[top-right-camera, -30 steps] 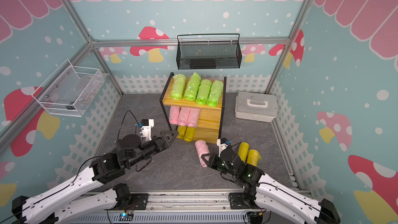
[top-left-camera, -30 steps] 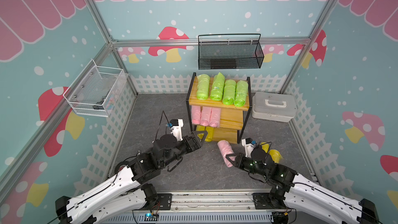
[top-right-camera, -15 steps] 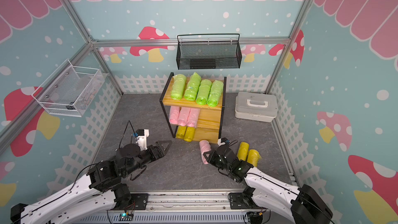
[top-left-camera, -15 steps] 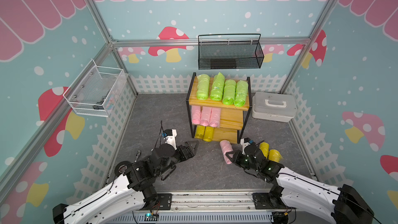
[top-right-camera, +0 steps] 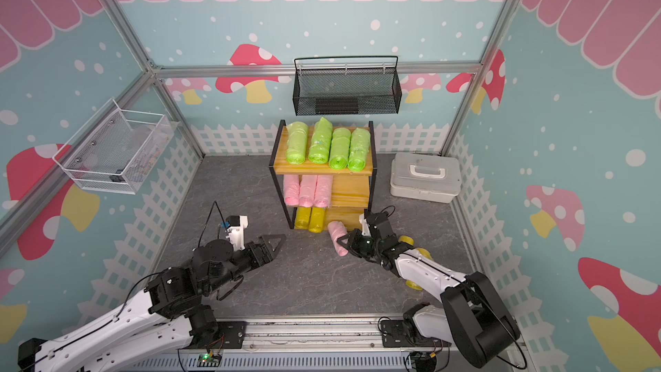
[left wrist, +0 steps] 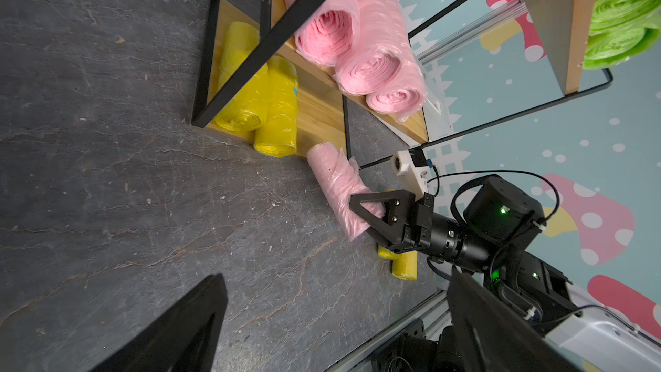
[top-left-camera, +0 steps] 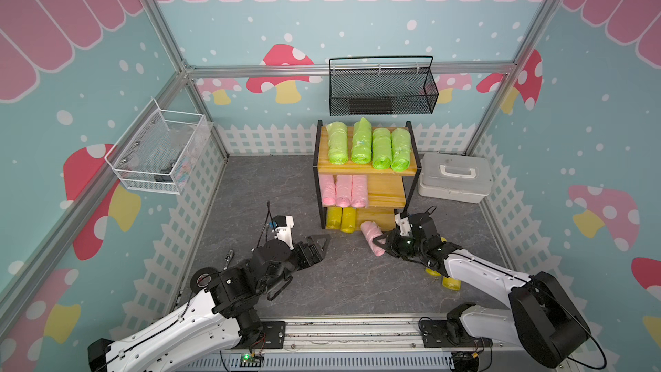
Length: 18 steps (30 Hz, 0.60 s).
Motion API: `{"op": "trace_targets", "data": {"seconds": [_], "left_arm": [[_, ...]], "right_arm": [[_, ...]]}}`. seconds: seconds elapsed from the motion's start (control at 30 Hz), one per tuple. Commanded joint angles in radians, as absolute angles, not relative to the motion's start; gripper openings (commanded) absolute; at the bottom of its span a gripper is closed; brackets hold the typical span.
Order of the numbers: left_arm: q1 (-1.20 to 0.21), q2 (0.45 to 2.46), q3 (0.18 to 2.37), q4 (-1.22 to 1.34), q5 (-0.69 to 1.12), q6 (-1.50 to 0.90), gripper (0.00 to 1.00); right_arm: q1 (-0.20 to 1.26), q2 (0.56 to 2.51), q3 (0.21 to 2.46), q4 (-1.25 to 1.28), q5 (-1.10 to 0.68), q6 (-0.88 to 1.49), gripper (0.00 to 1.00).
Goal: Sort the rolls of trash bags by color and place them on the shelf
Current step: Adjust the shelf at the center of the board.
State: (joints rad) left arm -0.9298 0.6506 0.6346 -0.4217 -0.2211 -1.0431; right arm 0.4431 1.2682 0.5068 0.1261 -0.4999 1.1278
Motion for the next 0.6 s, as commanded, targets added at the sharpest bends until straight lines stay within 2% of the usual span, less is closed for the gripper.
{"op": "trace_targets", "data": {"seconds": [0.0, 0.27, 0.57], "left_arm": [[-0.925, 0.636, 0.626, -0.420, -0.227, -1.030, 0.98], [-0.922, 0.656, 0.630, -0.419, -0.225, -1.027, 0.98], [-0.922, 0.698, 0.644, -0.411, -0.216, -1.021, 0.98]], "right_arm": [[0.383, 1.309, 0.586, 0.169, -0.608, 1.036, 0.00], [0.295, 1.395, 0.735, 0.044, -0.726, 0.923, 0.00], [0.295, 1.149, 0.627, -0.219, -0.646, 0.871, 0.00]]}}
